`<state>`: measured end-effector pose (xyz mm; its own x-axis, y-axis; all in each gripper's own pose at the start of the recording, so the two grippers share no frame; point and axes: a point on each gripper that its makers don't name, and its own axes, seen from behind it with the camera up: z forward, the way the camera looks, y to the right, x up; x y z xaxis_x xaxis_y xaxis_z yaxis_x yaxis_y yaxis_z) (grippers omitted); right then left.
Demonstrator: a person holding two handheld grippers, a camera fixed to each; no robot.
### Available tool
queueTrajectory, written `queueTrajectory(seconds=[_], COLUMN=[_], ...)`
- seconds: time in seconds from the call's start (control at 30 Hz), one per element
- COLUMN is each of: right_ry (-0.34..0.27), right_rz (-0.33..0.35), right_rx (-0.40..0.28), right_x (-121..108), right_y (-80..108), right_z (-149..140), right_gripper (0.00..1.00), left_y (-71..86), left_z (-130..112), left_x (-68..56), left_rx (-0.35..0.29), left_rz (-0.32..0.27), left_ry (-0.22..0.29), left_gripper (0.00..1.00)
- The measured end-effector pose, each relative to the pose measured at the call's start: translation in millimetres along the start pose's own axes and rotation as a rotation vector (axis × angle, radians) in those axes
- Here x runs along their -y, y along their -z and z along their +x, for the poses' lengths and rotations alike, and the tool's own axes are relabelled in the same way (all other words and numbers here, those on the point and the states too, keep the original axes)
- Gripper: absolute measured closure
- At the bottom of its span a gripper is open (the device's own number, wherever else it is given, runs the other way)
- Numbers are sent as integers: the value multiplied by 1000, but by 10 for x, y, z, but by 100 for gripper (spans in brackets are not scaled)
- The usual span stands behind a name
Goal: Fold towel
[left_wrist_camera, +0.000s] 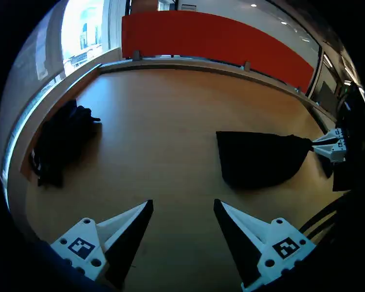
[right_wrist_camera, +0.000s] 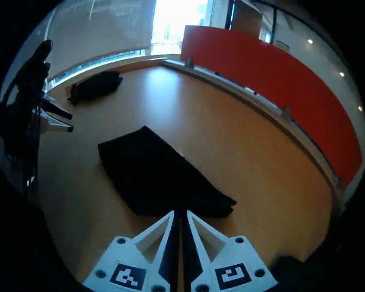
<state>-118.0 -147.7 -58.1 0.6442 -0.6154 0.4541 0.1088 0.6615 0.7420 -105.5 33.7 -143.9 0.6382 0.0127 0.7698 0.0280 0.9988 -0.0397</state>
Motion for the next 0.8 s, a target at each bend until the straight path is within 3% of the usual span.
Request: queueTrajectory(seconds=[0.2, 0.6, 0.8], right_ry=[70, 107, 177], right_rz=[11, 46, 96], right_rx=[-37, -48, -50], right_x=[12, 111, 288], right_y=[-21, -102, -217], right_z=[363, 592, 798], right_gripper=[98, 98, 98], left_y=[4, 43, 79], left_z=[-8, 17, 53], left_x=[-11, 22, 72], left_rx=[-3, -16, -30], left_rz=[0, 1, 8], left_ry=[7, 14, 20], left_gripper=[8, 8, 8])
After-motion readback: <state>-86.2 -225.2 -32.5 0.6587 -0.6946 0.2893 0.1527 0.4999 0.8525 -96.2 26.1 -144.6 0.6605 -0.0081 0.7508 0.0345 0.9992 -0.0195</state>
